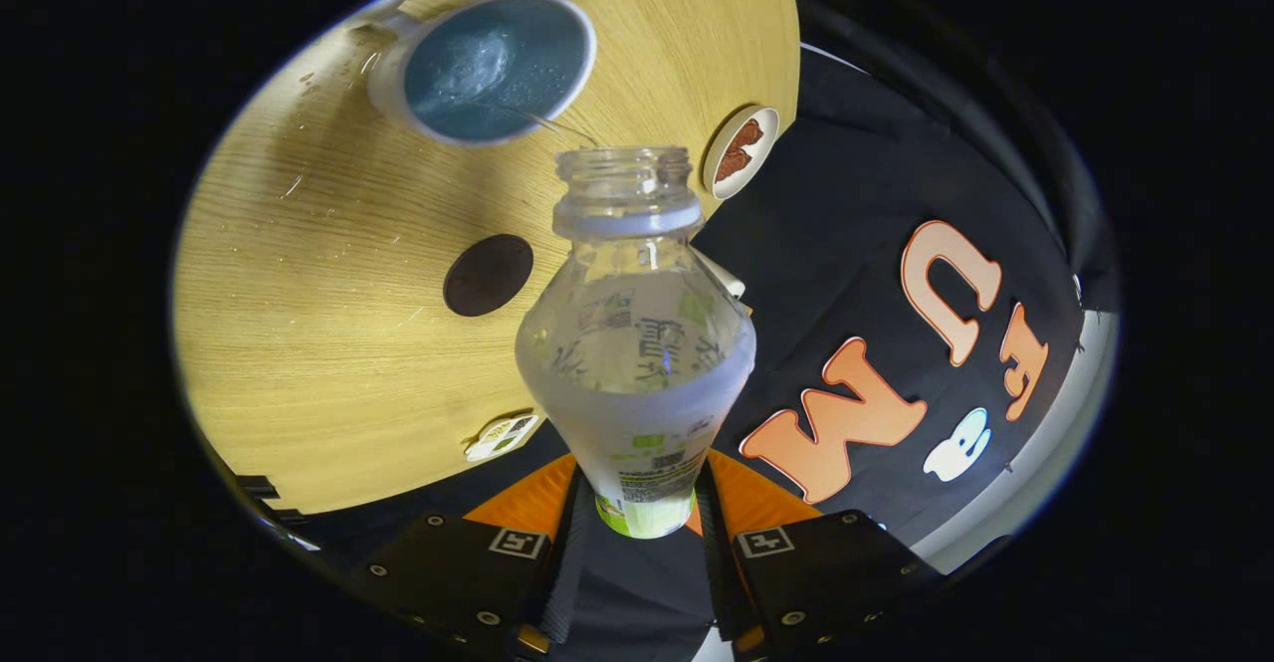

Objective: Take the bottle from table, then pour the juice into the cup, finally place the bottle on the coaster

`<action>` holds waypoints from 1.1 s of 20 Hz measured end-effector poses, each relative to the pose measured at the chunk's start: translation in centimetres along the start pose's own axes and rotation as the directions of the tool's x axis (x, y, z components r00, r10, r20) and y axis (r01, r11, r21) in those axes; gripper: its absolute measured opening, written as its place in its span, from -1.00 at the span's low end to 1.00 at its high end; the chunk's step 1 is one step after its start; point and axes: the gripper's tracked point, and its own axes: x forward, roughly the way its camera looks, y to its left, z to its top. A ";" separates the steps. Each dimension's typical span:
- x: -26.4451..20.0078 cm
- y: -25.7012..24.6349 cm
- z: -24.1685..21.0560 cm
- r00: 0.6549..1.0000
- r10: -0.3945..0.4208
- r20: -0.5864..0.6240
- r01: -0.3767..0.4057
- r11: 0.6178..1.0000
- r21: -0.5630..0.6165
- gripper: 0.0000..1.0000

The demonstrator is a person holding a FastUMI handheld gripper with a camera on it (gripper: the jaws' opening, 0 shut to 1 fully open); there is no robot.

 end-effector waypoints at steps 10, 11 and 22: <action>-0.7 3.9 0.8 0.995 0.102 0.017 -0.103 0.957 0.272 0.10; -0.9 4.1 0.9 0.995 0.098 0.022 -0.100 0.942 0.320 0.11; -3.1 7.2 1.4 0.977 0.170 0.129 -0.210 0.654 0.727 0.11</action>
